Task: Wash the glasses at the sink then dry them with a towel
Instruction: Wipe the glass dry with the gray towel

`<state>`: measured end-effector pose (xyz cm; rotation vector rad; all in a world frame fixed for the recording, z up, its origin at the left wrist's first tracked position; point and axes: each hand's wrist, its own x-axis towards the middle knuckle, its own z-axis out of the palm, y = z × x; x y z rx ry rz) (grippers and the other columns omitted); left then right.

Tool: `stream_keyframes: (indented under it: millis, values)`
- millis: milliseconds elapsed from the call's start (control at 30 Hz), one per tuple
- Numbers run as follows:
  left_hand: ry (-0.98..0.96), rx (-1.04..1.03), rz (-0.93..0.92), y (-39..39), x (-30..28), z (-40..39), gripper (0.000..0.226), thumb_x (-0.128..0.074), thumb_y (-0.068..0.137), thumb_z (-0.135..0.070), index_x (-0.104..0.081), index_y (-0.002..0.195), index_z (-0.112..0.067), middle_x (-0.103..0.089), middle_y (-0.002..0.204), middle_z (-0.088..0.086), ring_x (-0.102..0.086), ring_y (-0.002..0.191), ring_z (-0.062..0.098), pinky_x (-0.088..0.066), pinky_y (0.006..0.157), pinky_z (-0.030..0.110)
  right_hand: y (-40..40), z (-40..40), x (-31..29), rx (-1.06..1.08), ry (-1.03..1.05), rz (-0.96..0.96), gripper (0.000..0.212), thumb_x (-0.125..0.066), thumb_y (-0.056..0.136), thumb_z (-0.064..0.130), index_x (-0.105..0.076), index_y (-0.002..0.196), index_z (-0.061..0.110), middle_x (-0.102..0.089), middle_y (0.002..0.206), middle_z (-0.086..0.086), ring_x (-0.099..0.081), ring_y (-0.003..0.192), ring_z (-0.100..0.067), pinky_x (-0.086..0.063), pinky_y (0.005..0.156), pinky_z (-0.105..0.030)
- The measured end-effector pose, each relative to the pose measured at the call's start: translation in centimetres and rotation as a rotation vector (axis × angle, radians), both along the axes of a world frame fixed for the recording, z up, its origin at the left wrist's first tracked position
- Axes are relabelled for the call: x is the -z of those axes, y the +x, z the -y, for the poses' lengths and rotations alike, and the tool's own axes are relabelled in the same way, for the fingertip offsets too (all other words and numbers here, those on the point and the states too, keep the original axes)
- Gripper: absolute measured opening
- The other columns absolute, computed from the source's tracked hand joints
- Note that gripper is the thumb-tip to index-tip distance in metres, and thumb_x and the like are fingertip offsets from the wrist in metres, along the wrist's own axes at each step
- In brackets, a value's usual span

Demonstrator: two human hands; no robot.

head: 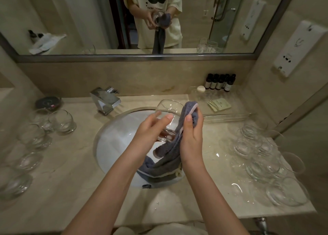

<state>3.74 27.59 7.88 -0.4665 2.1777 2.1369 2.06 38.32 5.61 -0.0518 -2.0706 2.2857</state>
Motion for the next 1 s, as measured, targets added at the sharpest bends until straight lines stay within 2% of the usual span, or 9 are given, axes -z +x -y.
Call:
stream_keyframes:
  millis: [133,267,367,433,500,633,800,933,1000]
  values:
    - [-0.112,-0.146,-0.089,0.7,0.2,-0.9,0.080,-0.071,0.051,-0.071,-0.039,0.118,-0.042,-0.064,0.104,-0.001,-0.069,0.091,0.016,-0.056,0.084,0.035,0.3,0.3,0.0,0.010,0.108,-0.106,0.047,-0.040,0.099,0.042,-0.028,0.144,0.037,-0.045,0.145,0.009,-0.045,0.131,-0.005,-0.039,0.105,-0.023]
    - [-0.084,-0.163,-0.147,1.1,-0.3,-1.0,0.082,-0.087,0.050,-0.060,-0.045,0.116,-0.036,-0.067,0.095,-0.001,-0.070,0.079,0.009,-0.056,0.067,0.025,0.4,0.2,-0.2,-0.025,0.048,-0.067,0.035,-0.037,0.103,0.034,-0.028,0.135,0.043,-0.051,0.122,0.024,-0.050,0.104,0.020,-0.041,0.082,-0.004]
    - [0.121,-0.063,-0.111,1.0,-1.1,-0.5,0.072,-0.086,0.061,-0.037,-0.051,0.122,-0.020,-0.068,0.090,0.007,-0.068,0.065,0.012,-0.052,0.056,0.021,0.1,-0.1,0.2,-0.051,-0.051,0.007,0.049,-0.033,0.098,0.047,-0.032,0.144,0.030,-0.055,0.130,0.007,-0.054,0.117,-0.005,-0.045,0.096,-0.023]
    - [0.227,-0.008,-0.060,0.9,-1.1,0.1,0.063,-0.083,0.068,-0.038,-0.055,0.122,-0.022,-0.069,0.096,0.008,-0.069,0.076,0.015,-0.054,0.061,0.025,0.1,-0.1,0.3,-0.071,-0.068,0.025,0.059,-0.036,0.094,0.056,-0.032,0.145,0.026,-0.054,0.134,-0.001,-0.053,0.123,-0.018,-0.044,0.100,-0.034]
    - [0.282,0.005,-0.036,1.0,-1.0,0.7,0.062,-0.075,0.066,-0.041,-0.058,0.124,-0.023,-0.065,0.100,0.003,-0.068,0.084,0.015,-0.056,0.068,0.028,0.3,-0.4,0.2,-0.079,-0.052,0.023,0.051,-0.038,0.098,0.046,-0.035,0.143,0.022,-0.053,0.132,0.000,-0.052,0.124,-0.018,-0.044,0.098,-0.028]
    - [0.273,-0.074,-0.012,1.5,-0.5,2.1,0.066,-0.069,0.064,-0.041,-0.058,0.124,-0.017,-0.067,0.105,0.003,-0.069,0.071,0.011,-0.056,0.063,0.027,0.4,-1.1,-0.2,-0.075,-0.035,-0.045,0.029,-0.045,0.101,0.031,-0.045,0.130,0.029,-0.056,0.122,0.012,-0.054,0.109,0.004,-0.043,0.088,-0.013]
    - [0.321,-0.220,-0.070,1.7,0.2,2.9,0.048,-0.069,0.064,-0.045,-0.058,0.098,-0.013,-0.071,0.088,0.010,-0.067,0.065,0.014,-0.049,0.052,0.022,0.4,-1.2,-0.5,-0.166,0.069,-0.239,0.026,-0.058,0.087,0.031,-0.060,0.112,0.035,-0.065,0.113,0.012,-0.060,0.107,-0.001,-0.046,0.091,-0.017]
    - [0.212,-0.311,-0.135,0.8,0.4,3.3,0.049,-0.064,0.069,-0.062,-0.061,0.092,-0.018,-0.071,0.073,-0.006,-0.062,0.082,0.020,-0.043,0.077,0.037,0.9,-0.7,-0.2,-0.308,0.114,-0.282,0.027,-0.061,0.086,0.031,-0.066,0.112,0.028,-0.069,0.108,0.015,-0.062,0.105,0.002,-0.045,0.089,-0.015]
    - [0.138,-0.327,-0.145,0.6,0.1,3.5,0.045,-0.059,0.076,-0.060,-0.063,0.092,-0.018,-0.072,0.081,-0.004,-0.064,0.086,0.022,-0.046,0.079,0.039,1.1,-0.4,-0.3,-0.385,0.134,-0.246,0.035,-0.063,0.082,0.044,-0.066,0.114,0.031,-0.070,0.110,0.016,-0.062,0.106,0.004,-0.044,0.088,-0.012]
